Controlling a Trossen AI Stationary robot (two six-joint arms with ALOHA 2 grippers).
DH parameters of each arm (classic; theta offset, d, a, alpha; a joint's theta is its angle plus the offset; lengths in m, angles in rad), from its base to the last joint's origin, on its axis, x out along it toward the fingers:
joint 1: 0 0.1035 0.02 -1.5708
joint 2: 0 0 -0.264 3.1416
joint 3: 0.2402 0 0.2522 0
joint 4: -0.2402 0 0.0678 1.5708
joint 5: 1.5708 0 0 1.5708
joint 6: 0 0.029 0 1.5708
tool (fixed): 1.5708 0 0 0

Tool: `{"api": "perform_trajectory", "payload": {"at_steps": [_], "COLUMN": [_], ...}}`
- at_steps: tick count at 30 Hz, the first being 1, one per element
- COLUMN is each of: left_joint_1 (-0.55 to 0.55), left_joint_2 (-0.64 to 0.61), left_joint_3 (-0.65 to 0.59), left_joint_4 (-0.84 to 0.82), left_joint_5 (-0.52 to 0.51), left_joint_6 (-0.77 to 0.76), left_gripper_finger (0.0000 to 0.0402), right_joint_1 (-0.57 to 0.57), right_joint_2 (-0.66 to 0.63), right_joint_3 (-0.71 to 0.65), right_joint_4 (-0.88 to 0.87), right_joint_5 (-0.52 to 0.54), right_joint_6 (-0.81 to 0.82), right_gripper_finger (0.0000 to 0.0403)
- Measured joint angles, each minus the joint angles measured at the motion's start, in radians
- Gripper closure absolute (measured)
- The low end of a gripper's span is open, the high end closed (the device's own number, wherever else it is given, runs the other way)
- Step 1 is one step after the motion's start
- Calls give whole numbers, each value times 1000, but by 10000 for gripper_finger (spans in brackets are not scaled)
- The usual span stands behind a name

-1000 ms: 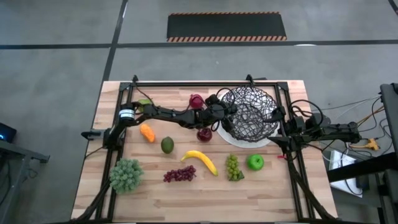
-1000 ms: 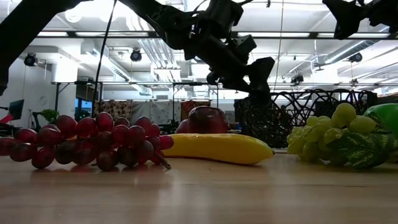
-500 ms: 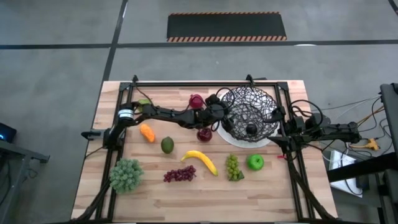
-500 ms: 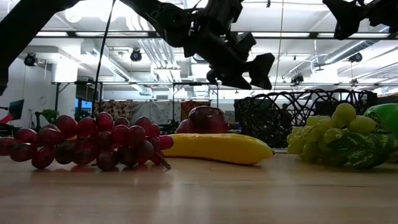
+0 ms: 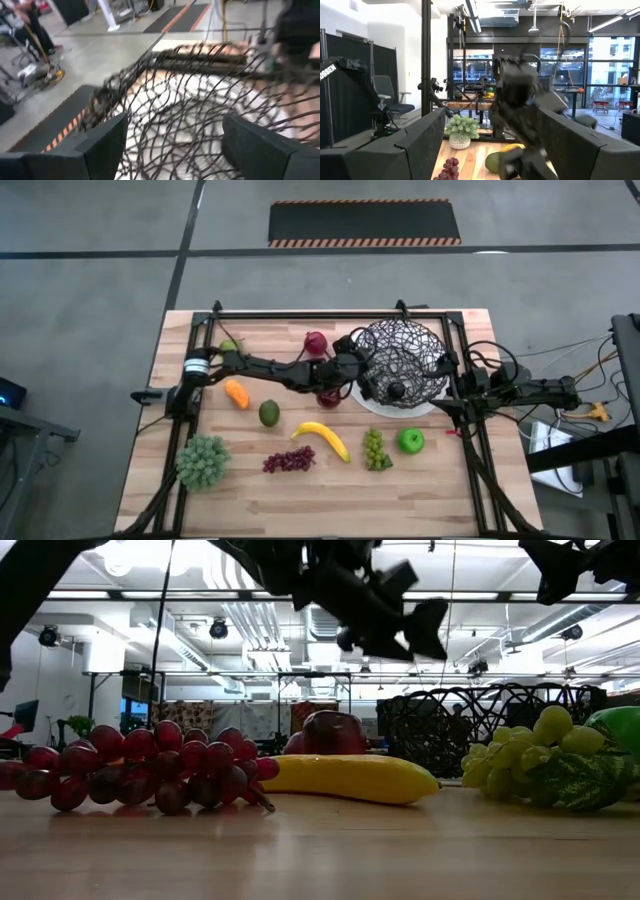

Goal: Build produce basket
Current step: Put the red pomegranate into the wire basket

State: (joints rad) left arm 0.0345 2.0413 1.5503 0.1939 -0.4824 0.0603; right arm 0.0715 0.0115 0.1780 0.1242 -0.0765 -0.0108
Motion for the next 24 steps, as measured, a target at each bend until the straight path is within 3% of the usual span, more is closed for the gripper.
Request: {"api": "perform_trajectory", "payload": {"at_steps": [11, 24], "left_joint_1": [-106, -189], "left_joint_2": [-120, -176], "left_joint_3": [-22, -37], "left_joint_4": [-6, -17], "left_joint_5": [20, 19], "left_joint_6": [157, 294], "left_gripper_finger": [95, 96], "right_joint_1": [0, 0], "right_joint_2": [15, 18], "right_joint_3": [0, 0], "right_joint_4": [-4, -16], "right_joint_5": [1, 7], "right_joint_6": [-9, -16], "right_gripper_finger": [106, 110]}}
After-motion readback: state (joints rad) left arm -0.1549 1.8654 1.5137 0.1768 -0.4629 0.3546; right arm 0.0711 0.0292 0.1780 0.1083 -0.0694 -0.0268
